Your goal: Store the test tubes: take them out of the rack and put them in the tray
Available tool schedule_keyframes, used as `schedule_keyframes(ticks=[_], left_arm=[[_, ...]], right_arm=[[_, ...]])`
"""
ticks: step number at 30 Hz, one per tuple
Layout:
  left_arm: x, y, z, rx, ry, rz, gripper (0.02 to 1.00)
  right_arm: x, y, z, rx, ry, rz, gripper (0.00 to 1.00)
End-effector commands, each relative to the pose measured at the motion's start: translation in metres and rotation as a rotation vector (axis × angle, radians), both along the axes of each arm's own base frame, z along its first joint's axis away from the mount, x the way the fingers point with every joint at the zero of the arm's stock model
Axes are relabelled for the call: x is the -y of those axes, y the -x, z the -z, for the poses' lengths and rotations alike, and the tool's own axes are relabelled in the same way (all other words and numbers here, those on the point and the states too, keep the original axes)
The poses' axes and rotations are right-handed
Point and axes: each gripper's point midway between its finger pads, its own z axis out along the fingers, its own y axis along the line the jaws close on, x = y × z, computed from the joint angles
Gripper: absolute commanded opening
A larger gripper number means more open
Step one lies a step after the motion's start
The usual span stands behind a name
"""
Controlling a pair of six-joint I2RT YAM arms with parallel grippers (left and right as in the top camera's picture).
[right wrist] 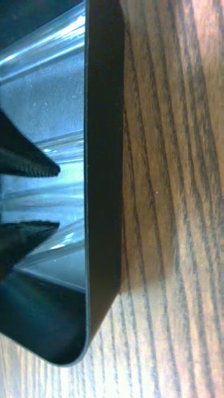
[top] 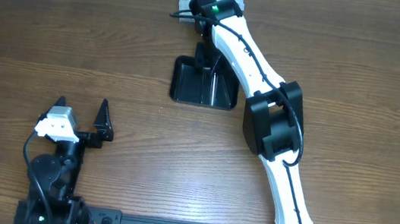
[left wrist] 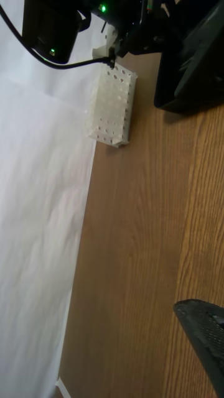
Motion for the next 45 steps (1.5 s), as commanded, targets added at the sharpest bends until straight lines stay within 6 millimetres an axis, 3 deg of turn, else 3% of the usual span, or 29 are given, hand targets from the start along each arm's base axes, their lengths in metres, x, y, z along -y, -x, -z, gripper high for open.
schedule_keyframes(ticks=[1,5,9,18,22,25,28,29,40,45], left_arm=[[0.003,0.000,0.001,-0.001,-0.018,0.016,0.998],[0.003,0.000,0.001,-0.001,-0.018,0.016,0.996],[0.003,0.000,0.001,-0.001,-0.018,0.016,0.998],[0.003,0.000,0.002,-0.001,-0.018,0.016,0.998],[0.003,0.000,0.001,-0.001,-0.018,0.016,0.998],[0.003,0.000,0.002,-0.001,-0.018,0.016,0.998],[0.003,0.000,0.001,-0.001,-0.018,0.016,0.998],[0.003,0.000,0.001,-0.001,-0.018,0.016,0.996],[0.003,0.000,0.001,-0.001,-0.018,0.016,0.996],[0.003,0.000,0.001,-0.001,-0.018,0.016,0.996]], right_arm=[[0.000,-0.001,0.007,-0.013,-0.005,0.011,0.279],[-0.004,0.001,0.001,-0.018,-0.033,0.011,0.286],[-0.006,-0.001,-0.026,0.026,-0.062,0.010,0.373],[0.005,-0.003,-0.128,0.219,-0.123,-0.094,0.619],[0.028,0.003,-0.173,0.306,-0.085,-0.141,0.735],[0.056,0.013,-0.205,0.358,-0.024,-0.150,0.801],[0.079,0.027,-0.233,0.390,0.003,-0.171,0.901],[0.086,0.033,-0.241,0.397,0.006,-0.179,0.991],[0.167,0.121,-0.339,0.568,0.012,-0.103,0.991],[0.202,0.174,-0.354,0.634,0.025,-0.021,0.991]])
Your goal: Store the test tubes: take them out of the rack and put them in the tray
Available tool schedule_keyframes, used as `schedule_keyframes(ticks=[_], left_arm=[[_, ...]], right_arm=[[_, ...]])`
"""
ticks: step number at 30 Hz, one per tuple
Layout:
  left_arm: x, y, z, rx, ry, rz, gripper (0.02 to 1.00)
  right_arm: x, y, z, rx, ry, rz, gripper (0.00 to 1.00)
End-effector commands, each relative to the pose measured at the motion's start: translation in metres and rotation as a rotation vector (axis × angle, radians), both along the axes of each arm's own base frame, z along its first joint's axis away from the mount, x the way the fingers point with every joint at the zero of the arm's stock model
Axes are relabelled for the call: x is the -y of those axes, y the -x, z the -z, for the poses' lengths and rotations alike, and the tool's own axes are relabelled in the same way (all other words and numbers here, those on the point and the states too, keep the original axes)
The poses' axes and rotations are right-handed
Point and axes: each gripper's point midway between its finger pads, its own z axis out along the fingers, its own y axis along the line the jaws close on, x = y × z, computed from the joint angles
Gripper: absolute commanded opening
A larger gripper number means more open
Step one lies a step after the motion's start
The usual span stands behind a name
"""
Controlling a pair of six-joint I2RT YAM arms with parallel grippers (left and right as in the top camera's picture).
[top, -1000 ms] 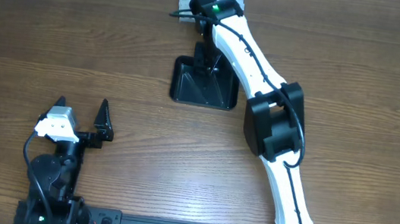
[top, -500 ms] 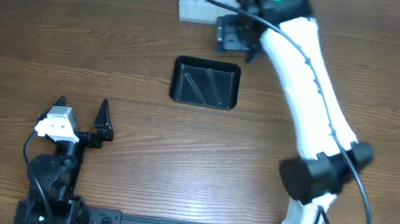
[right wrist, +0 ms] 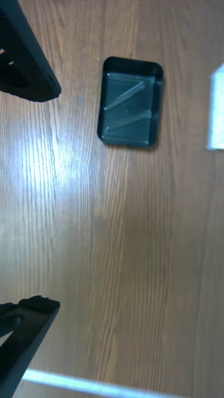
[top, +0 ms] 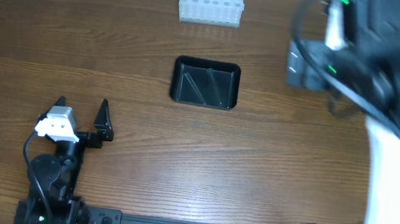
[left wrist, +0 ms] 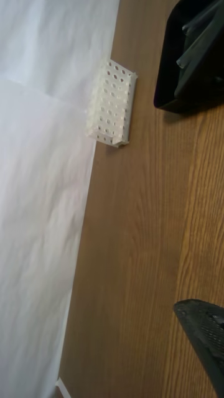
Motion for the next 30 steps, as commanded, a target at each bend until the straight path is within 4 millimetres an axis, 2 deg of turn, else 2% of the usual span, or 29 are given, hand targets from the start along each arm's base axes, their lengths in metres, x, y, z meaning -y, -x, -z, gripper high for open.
schedule_keyframes(ticks=[1,4,7,12,13,15,19,24,30], left_arm=[[0.003,0.000,0.001,-0.001,-0.017,0.015,1.000],[0.003,0.000,0.002,-0.001,-0.017,0.015,0.996],[0.003,0.000,0.001,-0.001,-0.017,0.015,0.996],[0.003,0.000,0.001,-0.001,-0.018,0.016,0.998],[0.003,0.000,0.001,-0.001,-0.017,0.015,0.998],[0.003,0.000,0.001,-0.001,-0.017,0.015,0.998],[0.003,0.000,0.001,-0.001,-0.018,0.016,0.998],[0.003,0.000,0.001,-0.001,-0.017,0.015,0.998],[0.003,0.000,0.002,-0.001,-0.018,0.016,0.996]], right_arm=[[0.033,0.051,-0.007,0.050,0.012,0.073,0.991],[0.050,0.086,0.004,0.071,0.010,0.124,0.991],[0.061,0.112,0.025,0.107,0.006,0.173,0.993],[0.062,0.126,0.065,0.190,0.004,0.156,0.993],[0.058,0.123,0.080,0.231,-0.013,0.132,0.993],[0.049,0.117,0.096,0.287,-0.030,0.070,0.993],[0.039,0.096,0.114,0.419,-0.043,-0.006,0.993],[0.040,0.057,0.104,0.684,-0.043,0.009,0.993],[0.039,0.031,0.104,0.875,-0.055,0.006,0.991]])
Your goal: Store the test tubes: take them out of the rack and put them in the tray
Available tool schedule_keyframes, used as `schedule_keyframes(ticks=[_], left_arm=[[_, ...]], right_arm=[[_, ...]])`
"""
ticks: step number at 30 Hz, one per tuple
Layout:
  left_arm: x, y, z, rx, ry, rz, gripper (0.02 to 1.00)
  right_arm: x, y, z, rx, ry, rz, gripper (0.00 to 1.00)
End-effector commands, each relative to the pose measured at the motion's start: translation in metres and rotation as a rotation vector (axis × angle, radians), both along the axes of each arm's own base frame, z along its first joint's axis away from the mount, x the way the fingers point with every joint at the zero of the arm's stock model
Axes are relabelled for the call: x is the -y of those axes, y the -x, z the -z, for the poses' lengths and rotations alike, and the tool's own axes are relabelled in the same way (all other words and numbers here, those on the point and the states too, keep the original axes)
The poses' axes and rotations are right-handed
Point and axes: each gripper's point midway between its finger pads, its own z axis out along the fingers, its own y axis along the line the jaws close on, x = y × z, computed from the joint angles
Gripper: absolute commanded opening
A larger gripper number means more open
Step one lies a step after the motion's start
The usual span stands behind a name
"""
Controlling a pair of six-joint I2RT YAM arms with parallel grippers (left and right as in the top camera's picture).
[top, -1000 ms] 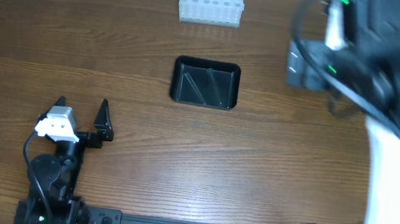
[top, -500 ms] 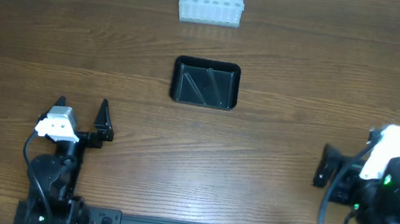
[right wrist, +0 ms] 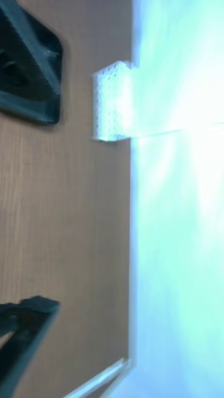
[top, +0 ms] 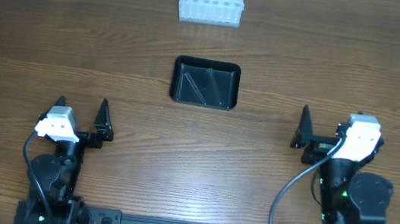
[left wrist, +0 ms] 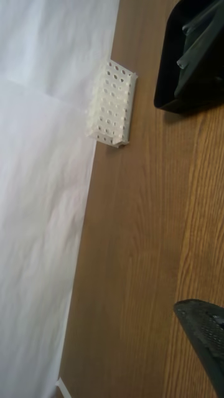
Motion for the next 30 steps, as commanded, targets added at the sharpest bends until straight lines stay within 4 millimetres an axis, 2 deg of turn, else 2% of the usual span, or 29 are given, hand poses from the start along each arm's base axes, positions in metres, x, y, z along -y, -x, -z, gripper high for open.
schedule_keyframes(ticks=[1,5,9,15,25,30], left_arm=[[0.003,0.000,0.002,-0.001,-0.018,0.015,0.998],[0.003,0.000,0.002,-0.001,-0.018,0.015,0.998],[0.003,0.000,0.002,-0.002,-0.018,0.016,0.998],[0.003,0.000,0.002,-0.001,-0.017,0.015,0.998],[0.003,0.000,0.002,-0.001,-0.017,0.015,0.998],[0.003,0.000,0.002,-0.001,-0.017,0.015,0.998]], right_arm=[[-0.001,-0.013,0.012,0.086,0.005,-0.004,0.993],[-0.001,-0.020,0.008,0.227,-0.001,-0.003,0.991],[-0.001,-0.021,0.018,0.296,-0.005,-0.003,0.991],[-0.001,-0.022,0.050,0.277,-0.004,-0.003,0.991],[0.001,-0.008,0.070,0.313,-0.005,0.003,0.993],[0.002,-0.004,0.091,0.227,-0.001,0.006,0.993]])
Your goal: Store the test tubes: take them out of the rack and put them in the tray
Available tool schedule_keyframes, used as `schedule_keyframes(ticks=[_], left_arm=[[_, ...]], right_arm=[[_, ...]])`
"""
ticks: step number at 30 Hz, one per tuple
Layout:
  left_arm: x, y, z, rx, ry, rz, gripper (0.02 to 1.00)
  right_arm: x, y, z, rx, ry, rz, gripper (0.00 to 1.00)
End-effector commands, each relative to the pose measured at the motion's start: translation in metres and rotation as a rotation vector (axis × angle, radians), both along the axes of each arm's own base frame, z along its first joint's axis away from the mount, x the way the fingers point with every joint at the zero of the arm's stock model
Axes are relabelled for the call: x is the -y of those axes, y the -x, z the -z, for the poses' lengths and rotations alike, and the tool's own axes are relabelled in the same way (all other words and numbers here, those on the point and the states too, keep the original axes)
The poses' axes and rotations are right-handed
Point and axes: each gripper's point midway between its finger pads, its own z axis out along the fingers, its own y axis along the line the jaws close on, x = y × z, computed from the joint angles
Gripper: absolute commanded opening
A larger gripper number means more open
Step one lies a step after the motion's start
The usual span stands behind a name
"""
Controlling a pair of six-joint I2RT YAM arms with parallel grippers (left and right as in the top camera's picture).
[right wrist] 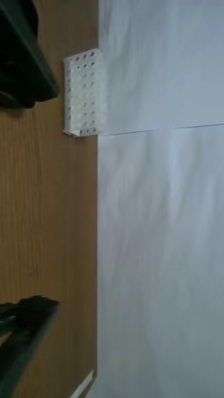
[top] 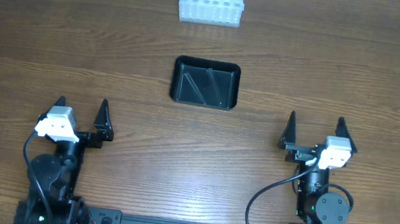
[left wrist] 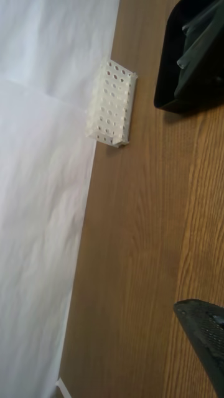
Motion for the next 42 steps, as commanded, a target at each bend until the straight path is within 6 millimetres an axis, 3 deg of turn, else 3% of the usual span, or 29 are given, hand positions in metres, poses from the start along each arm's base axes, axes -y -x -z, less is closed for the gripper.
schedule_keyframes(ticks=[1,9,42], left_arm=[[0.003,0.000,0.002,-0.002,-0.017,0.015,0.998],[0.003,0.000,0.002,-0.002,-0.018,0.015,1.000],[0.003,0.000,0.002,-0.002,-0.018,0.015,0.998]], right_arm=[[0.002,0.004,0.016,-0.049,0.007,0.004,0.993],[0.002,0.012,0.050,-0.181,0.012,0.003,0.993],[0.002,0.012,0.050,-0.180,0.013,0.002,0.991]])
